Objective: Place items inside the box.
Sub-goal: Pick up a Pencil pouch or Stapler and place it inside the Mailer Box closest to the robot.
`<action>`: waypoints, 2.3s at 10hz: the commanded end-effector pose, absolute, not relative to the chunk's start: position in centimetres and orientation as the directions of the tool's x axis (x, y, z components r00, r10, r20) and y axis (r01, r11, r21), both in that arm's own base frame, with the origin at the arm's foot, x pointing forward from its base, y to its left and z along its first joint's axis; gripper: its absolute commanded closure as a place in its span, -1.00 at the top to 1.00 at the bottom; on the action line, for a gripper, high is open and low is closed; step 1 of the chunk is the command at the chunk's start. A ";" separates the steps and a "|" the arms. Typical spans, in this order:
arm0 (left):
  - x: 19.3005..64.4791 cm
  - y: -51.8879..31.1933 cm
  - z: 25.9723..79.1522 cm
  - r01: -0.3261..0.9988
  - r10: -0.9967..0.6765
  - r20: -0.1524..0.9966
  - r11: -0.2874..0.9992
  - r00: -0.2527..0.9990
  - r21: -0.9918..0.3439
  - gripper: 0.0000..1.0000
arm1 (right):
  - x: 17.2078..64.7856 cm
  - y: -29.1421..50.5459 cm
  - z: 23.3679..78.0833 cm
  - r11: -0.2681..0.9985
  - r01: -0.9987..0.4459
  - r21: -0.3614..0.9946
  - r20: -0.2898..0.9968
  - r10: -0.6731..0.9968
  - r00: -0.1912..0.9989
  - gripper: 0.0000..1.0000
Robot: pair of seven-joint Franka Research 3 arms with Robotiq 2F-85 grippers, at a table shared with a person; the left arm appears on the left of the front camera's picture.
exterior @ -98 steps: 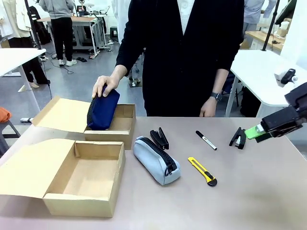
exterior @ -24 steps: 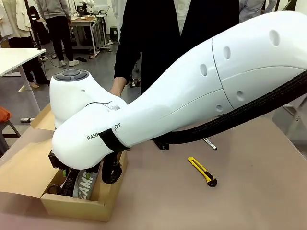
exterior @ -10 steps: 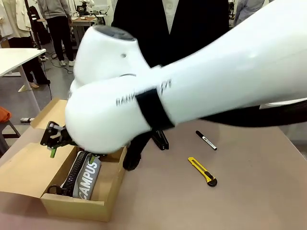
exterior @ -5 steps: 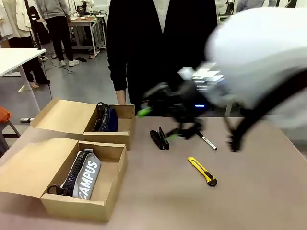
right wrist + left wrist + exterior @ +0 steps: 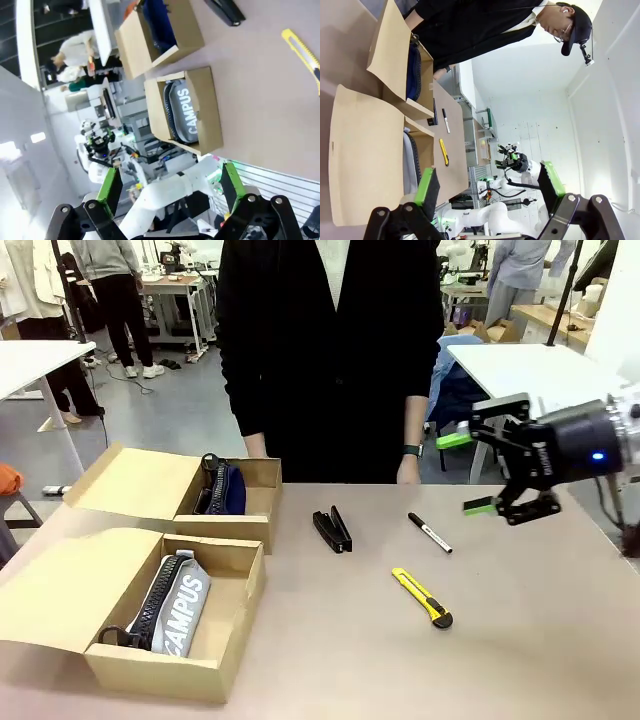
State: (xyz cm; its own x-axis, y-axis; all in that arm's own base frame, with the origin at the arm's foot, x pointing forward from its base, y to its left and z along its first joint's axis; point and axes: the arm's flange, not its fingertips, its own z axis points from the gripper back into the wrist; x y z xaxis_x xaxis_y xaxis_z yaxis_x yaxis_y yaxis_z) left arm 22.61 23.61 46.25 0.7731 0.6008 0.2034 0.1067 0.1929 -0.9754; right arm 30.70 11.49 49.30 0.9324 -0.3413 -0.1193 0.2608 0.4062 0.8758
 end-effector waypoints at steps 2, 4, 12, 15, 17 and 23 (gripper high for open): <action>22.5 23.5 46.4 0.128 0.599 0.219 0.192 0.770 -0.973 1.00 | 23.8 2.4 41.6 0.324 0.229 0.918 -0.130 -0.299 0.945 1.00; 22.5 23.5 46.4 0.128 0.599 0.219 0.192 0.770 -0.973 1.00 | 16.2 -2.1 36.4 0.231 0.225 0.947 -0.130 -0.365 0.922 1.00; 22.5 23.5 46.4 0.128 0.599 0.219 0.192 0.770 -0.973 1.00 | 30.2 -8.4 44.4 0.146 0.313 0.938 -0.225 -0.432 0.874 1.00; 22.5 23.5 46.4 0.128 0.599 0.219 0.192 0.770 -0.973 1.00 | 30.2 -8.4 44.4 0.146 0.313 0.938 -0.225 -0.432 0.874 1.00; 22.5 23.5 46.4 0.128 0.599 0.219 0.192 0.770 -0.973 1.00 | 30.2 -8.4 44.4 0.146 0.313 0.938 -0.225 -0.432 0.874 1.00; 22.5 23.5 46.4 0.128 0.599 0.219 0.192 0.770 -0.973 1.00 | 30.2 -8.4 44.4 0.146 0.313 0.938 -0.225 -0.432 0.874 1.00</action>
State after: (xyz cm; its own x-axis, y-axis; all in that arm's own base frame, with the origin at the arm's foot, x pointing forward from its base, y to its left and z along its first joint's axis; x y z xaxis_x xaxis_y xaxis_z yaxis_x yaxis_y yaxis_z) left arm 22.63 23.60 46.25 0.7735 0.6003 0.2033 0.1064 0.1933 -0.9754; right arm 30.15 -8.38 44.23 0.8751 -0.4314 -0.2194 0.3159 0.1657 0.9342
